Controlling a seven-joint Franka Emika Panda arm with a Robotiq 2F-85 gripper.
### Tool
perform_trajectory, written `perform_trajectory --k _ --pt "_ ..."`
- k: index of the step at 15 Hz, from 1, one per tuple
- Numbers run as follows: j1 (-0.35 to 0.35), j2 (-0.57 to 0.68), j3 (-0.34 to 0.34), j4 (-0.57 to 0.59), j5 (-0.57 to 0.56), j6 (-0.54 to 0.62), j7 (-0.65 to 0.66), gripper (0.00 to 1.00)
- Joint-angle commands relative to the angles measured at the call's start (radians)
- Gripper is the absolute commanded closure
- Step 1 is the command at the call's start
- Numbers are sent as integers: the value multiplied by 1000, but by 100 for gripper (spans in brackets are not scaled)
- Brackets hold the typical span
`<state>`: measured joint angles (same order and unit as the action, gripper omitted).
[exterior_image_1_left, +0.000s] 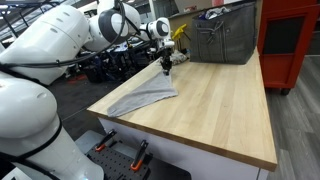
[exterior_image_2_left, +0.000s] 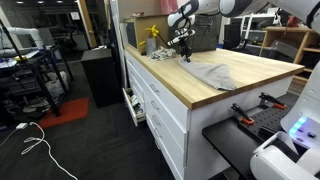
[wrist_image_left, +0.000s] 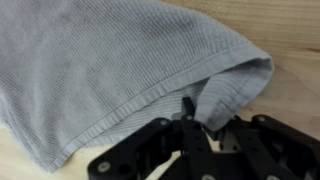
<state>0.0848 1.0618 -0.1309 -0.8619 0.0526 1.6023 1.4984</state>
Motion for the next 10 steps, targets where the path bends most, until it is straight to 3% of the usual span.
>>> perform_trajectory --k 1,6,10 --pt "-33 -45 4 -33 17 6 -25 100" --pt "-79 -87 22 -105 35 104 -111 99" --pt "-117 -144 48 -230 64 245 -198 99"
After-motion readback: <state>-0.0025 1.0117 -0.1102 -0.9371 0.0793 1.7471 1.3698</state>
